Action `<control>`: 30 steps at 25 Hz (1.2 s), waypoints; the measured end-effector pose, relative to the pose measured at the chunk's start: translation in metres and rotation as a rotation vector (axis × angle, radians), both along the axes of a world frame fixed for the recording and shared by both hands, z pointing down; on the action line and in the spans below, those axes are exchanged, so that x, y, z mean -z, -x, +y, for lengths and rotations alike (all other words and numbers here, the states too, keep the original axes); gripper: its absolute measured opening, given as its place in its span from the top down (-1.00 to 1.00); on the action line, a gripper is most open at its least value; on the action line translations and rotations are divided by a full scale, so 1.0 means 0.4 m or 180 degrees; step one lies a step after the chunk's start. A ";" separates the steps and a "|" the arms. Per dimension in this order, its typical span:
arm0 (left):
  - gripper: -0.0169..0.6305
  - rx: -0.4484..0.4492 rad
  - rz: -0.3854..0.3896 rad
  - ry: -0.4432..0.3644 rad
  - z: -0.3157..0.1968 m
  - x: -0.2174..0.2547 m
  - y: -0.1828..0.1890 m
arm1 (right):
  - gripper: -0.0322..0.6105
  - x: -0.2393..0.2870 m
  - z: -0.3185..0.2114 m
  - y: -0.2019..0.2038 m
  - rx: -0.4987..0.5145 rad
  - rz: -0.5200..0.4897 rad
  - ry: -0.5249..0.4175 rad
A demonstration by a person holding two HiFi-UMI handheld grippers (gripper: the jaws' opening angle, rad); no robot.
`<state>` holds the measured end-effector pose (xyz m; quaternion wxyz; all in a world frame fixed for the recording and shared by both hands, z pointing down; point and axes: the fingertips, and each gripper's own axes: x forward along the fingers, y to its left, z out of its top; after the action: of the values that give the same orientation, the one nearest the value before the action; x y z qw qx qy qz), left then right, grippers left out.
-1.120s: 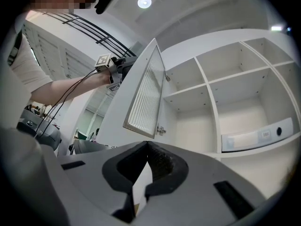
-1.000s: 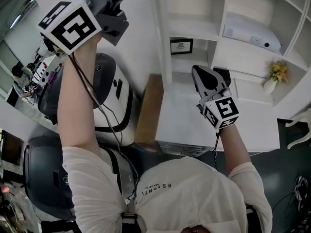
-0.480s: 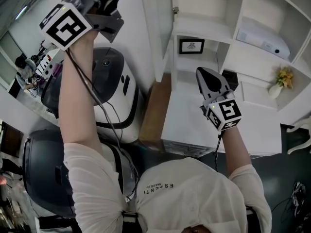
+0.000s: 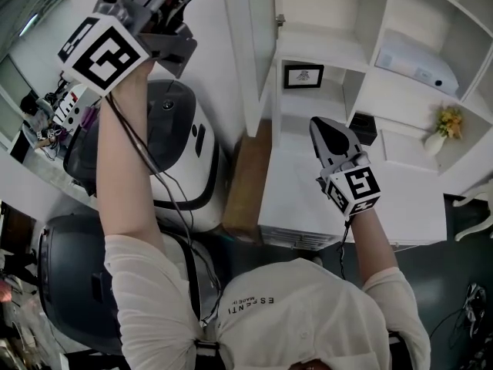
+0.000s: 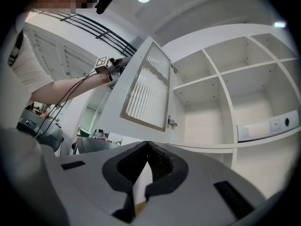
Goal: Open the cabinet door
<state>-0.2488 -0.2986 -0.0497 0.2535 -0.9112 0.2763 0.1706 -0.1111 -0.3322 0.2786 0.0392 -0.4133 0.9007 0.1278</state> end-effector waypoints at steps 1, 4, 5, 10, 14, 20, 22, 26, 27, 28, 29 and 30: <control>0.67 0.0043 0.0030 -0.0005 0.002 0.000 0.002 | 0.86 -0.004 0.004 -0.003 -0.0023 0.0002 0.0019; 0.67 0.0229 0.0074 -0.0034 0.010 -0.005 0.006 | 0.86 -0.016 0.015 -0.014 -0.0065 -0.0001 0.0090; 0.67 0.0341 0.0071 -0.0052 0.012 -0.010 0.008 | 0.86 -0.023 0.021 -0.017 -0.0064 0.0012 0.0110; 0.67 0.0652 0.0126 -0.0068 0.079 -0.049 -0.004 | 0.86 -0.056 0.071 -0.045 -0.0023 0.0055 0.0169; 0.67 0.1035 -0.0022 -0.0193 0.133 -0.132 -0.047 | 0.86 -0.061 0.113 -0.092 -0.0021 -0.0008 0.0216; 0.68 0.1243 -0.0304 0.0061 0.149 -0.353 -0.164 | 0.86 -0.079 0.161 -0.163 -0.0035 -0.0049 0.0273; 0.70 0.1235 -0.0315 0.0246 0.136 -0.432 -0.199 | 0.86 -0.083 0.167 -0.190 -0.0062 -0.0018 0.0261; 0.85 0.1105 -0.0398 0.0506 0.122 -0.573 -0.278 | 0.86 -0.090 0.173 -0.247 -0.0124 -0.0033 0.0260; 0.92 0.1085 -0.0415 0.0549 0.123 -0.604 -0.297 | 0.86 -0.093 0.175 -0.259 -0.0133 -0.0052 0.0265; 0.94 0.1066 -0.0428 0.0597 0.124 -0.635 -0.314 | 0.86 -0.097 0.177 -0.269 -0.0141 -0.0067 0.0267; 0.94 0.1046 -0.0435 0.0655 0.124 -0.665 -0.330 | 0.86 -0.101 0.177 -0.278 -0.0151 -0.0073 0.0265; 0.94 0.1026 -0.0432 0.0724 0.122 -0.694 -0.343 | 0.86 -0.105 0.177 -0.286 -0.0161 -0.0071 0.0262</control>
<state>-0.1117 -0.2497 0.2278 0.1909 -0.8874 0.4182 0.0338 0.0034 -0.2613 0.3204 0.0291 -0.4386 0.8940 0.0870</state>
